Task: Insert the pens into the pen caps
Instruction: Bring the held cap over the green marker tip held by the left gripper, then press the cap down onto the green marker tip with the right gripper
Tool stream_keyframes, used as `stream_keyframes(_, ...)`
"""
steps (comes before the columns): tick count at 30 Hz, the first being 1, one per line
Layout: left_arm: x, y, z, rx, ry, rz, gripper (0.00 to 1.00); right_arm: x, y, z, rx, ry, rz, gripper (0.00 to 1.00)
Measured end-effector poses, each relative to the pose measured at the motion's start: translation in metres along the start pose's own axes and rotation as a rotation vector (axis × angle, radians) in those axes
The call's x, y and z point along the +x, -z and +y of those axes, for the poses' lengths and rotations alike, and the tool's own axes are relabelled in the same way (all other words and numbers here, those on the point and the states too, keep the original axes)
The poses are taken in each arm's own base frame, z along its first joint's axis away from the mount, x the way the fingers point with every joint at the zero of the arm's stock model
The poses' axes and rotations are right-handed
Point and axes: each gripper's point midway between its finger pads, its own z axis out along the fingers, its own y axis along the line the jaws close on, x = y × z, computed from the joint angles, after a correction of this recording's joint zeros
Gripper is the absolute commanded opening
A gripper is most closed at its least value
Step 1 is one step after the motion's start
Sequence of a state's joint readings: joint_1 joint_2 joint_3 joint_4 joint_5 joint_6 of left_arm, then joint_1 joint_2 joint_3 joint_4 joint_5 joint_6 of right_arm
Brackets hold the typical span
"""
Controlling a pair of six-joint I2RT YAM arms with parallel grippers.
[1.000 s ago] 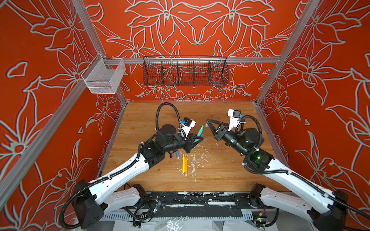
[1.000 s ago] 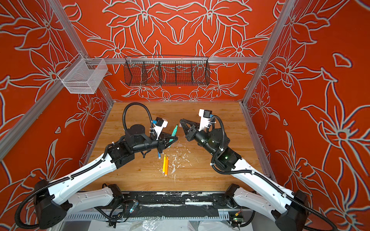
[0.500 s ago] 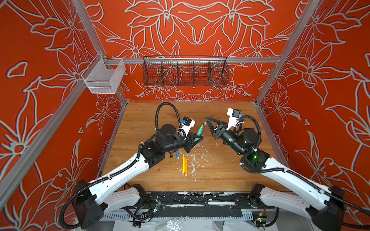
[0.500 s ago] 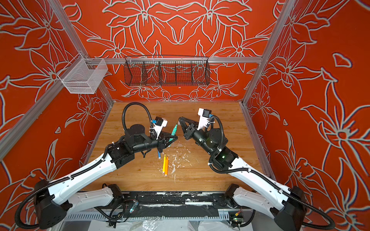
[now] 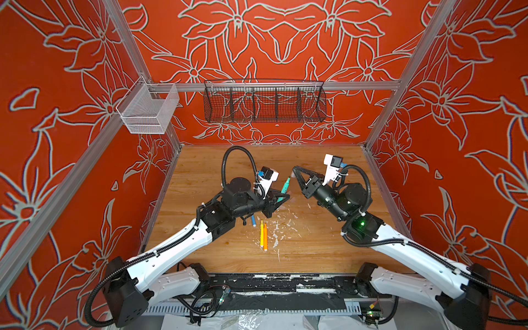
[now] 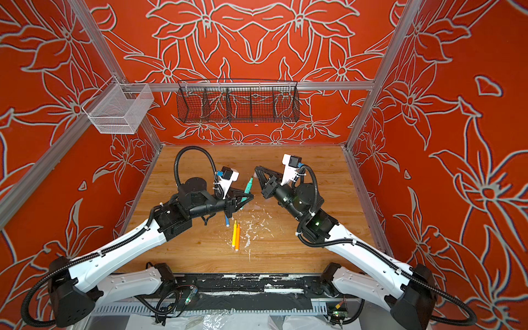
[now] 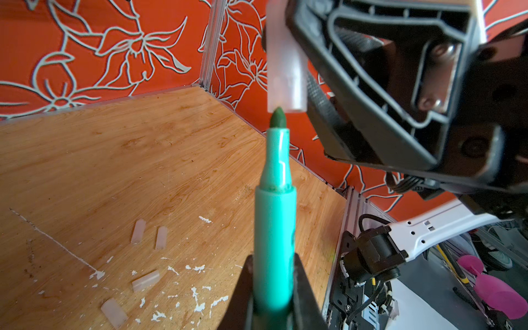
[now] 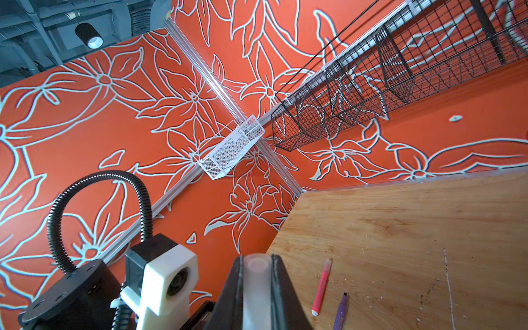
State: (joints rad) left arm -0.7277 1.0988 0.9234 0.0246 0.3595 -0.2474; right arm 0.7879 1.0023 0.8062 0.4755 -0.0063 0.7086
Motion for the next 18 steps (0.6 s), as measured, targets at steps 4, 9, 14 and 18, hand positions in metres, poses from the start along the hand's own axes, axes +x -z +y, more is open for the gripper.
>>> stream_keyframes(4,-0.0001,0.0,0.0004,-0.002,0.001,-0.001,0.0,0.0007,-0.0011,0.0015,-0.005,-0.001,-0.002,0.0)
stream_keyframes(9,0.0001,-0.0001,0.0002,-0.001,0.003,0.0,0.0,0.0035,-0.0035,0.0021,-0.006,-0.002,0.003,0.0)
stream_keyframes(14,-0.0001,-0.0001,0.0,0.0,0.003,0.0,0.0,0.0074,-0.0046,0.0056,-0.015,-0.005,0.014,0.0)
stream_keyframes(18,-0.0001,-0.0001,0.0001,-0.001,0.003,-0.001,0.0,0.0079,-0.0046,0.0062,-0.016,-0.006,0.015,0.0)
